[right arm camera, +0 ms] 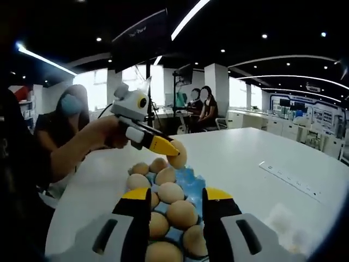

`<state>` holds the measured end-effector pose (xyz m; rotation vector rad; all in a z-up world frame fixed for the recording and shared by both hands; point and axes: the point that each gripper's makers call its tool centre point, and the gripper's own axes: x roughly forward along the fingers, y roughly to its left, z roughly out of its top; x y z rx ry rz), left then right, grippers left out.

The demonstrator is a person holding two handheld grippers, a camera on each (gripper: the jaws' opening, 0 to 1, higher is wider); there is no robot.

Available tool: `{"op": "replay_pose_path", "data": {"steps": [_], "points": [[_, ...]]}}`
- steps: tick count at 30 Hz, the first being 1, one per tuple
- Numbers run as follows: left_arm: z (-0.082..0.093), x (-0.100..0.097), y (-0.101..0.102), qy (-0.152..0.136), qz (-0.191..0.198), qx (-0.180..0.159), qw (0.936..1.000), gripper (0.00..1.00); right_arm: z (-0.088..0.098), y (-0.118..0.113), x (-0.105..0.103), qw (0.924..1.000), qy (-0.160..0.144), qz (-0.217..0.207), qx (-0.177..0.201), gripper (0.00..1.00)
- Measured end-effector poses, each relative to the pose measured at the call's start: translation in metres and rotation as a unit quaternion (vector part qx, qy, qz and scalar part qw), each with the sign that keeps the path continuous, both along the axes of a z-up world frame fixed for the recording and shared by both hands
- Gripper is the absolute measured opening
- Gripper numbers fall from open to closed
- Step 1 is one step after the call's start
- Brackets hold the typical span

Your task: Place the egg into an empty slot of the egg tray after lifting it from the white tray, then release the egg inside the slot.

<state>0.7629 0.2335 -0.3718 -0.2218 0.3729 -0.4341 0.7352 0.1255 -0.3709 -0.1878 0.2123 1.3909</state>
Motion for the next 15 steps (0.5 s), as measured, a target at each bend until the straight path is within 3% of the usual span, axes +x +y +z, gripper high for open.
{"op": "replay_pose_path", "data": {"steps": [12, 15], "points": [[-0.007, 0.003, 0.021, 0.004, 0.026, 0.015, 0.9995, 0.26, 0.005, -0.027, -0.011, 0.9996, -0.002, -0.023, 0.014, 0.39], [-0.014, 0.009, 0.029, 0.011, 0.038, 0.034, 0.9986, 0.26, 0.004, -0.033, -0.016, 0.9995, -0.004, -0.029, 0.013, 0.38]]}}
